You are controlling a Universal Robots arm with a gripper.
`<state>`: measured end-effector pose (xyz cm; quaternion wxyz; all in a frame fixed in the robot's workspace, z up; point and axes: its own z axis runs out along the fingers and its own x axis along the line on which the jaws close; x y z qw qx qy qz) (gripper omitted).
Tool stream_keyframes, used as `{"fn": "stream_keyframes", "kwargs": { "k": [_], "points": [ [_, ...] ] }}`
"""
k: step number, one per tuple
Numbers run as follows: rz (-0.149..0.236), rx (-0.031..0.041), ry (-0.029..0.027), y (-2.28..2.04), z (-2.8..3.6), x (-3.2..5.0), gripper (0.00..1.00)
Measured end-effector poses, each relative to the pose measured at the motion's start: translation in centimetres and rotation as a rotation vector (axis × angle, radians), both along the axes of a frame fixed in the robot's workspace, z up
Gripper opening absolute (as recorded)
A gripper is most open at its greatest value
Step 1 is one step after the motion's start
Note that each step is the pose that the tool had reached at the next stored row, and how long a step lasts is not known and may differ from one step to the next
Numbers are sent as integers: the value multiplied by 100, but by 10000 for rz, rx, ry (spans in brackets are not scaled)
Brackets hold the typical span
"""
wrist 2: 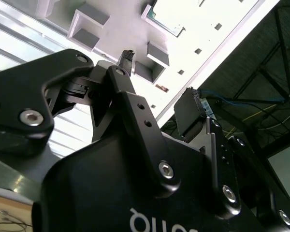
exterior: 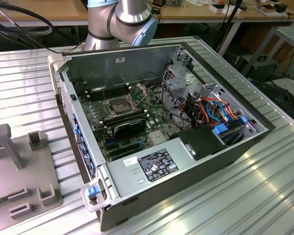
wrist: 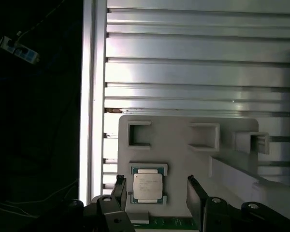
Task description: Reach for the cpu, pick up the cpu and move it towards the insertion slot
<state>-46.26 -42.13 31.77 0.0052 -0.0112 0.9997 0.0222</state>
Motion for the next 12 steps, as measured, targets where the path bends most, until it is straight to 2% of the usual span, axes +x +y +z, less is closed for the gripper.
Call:
{"fn": "stream_keyframes", "kwargs": {
  "k": [5,10,12],
  "points": [
    [5,-2,2,-23,-63,-2,62],
    [5,0,1,-39,-89,-2,62],
    [14,0,0,-63,-108,-4,62]
  ]
}}
